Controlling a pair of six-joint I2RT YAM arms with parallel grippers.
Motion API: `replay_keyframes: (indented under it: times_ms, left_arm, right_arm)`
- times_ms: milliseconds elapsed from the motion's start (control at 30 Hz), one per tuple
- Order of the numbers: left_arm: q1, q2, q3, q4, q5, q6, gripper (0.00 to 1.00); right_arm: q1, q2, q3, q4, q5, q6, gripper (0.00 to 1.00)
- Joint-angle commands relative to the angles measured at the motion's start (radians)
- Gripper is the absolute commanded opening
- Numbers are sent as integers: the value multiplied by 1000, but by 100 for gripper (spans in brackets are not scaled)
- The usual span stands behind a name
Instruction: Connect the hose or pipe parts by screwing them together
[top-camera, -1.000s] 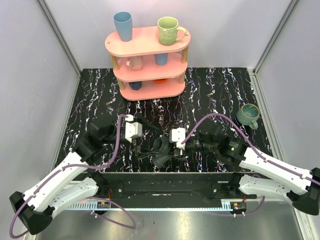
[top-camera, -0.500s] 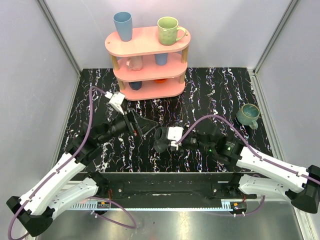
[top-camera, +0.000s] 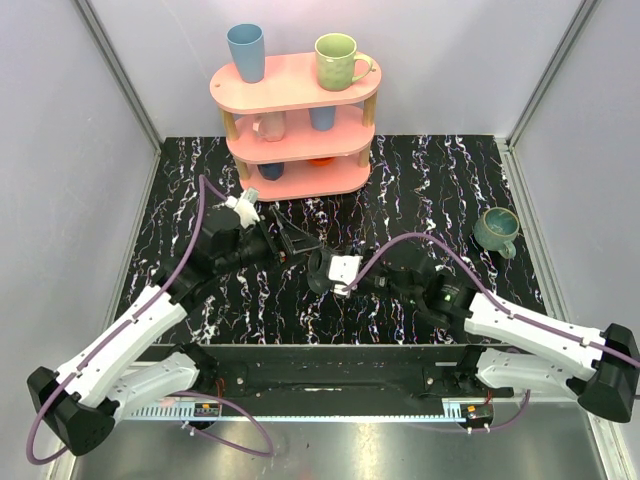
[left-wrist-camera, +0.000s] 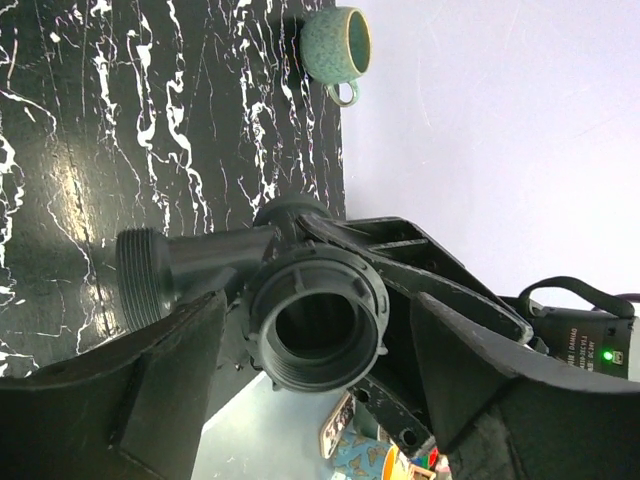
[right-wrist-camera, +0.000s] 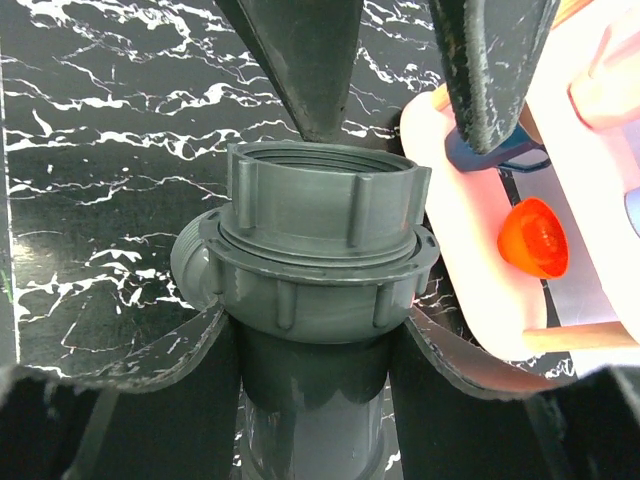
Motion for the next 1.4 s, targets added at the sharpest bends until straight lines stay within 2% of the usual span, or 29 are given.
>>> replay_keyframes:
  times_ms: [0,267,367,467,567,633,767,800,867,933,967,1000,1067,1200,1267,1300,1333,1367]
  left_arm:
    - [1,14,28,21,63,-50,75]
    - [-21,37,-27,98,115,-4,67]
    - [-22,65,-40,106,129,42,53]
    - [-25,82,-61,185,169,133,41]
    - [-25,83,-82,289,230,314,28]
    - [-25,59,-124,397,285,493,23]
    - [-25,1,-214,614,449,802,23]
    - [-25,-9,-224,639,530,864,23]
    - [-25,-7,-216,594,594,1023,22]
    - [-25,-1,-191,539,727,1131,25]
    - [-25,-3,-182,458,771,1285,29]
    - [-25,-9,-181,448,817,1312,40]
    - [-25,-23,-181,420,829,1383,55]
    - [-25,-88,-205,423,839,1423,68]
    - [-25,-115,-213,428,823,1422,79]
    - [-25,-140,-222,432,774,1411,83]
    - [-25,-154,-230,446,745,1394,92]
    - [-25,-168,-236,469,712,1356,94]
  right_arm:
    - [8,20,36,86,51,-30,0]
    - [8,56,65,71,60,-27,0]
    - [8,63,68,72,60,-16,0]
    - [6,70,84,54,54,6,0]
    - [8,70,108,16,25,45,0]
    - [8,66,119,-9,-22,71,0]
    - [-18,61,136,-40,-133,134,0]
    - [-26,67,136,-40,-154,141,0]
    - [-43,82,134,-43,-165,161,0]
    - [-66,90,137,-56,-196,175,0]
    - [-71,89,136,-56,-208,187,0]
    - [-81,89,134,-56,-234,195,0]
    - [-89,84,133,-55,-251,209,0]
    - [-112,80,128,-55,-274,218,0]
    - [-121,81,122,-52,-279,220,0]
    - [-123,81,122,-49,-282,220,0]
    - [-126,84,122,-47,-280,220,0]
    - [-126,87,122,-47,-279,220,0]
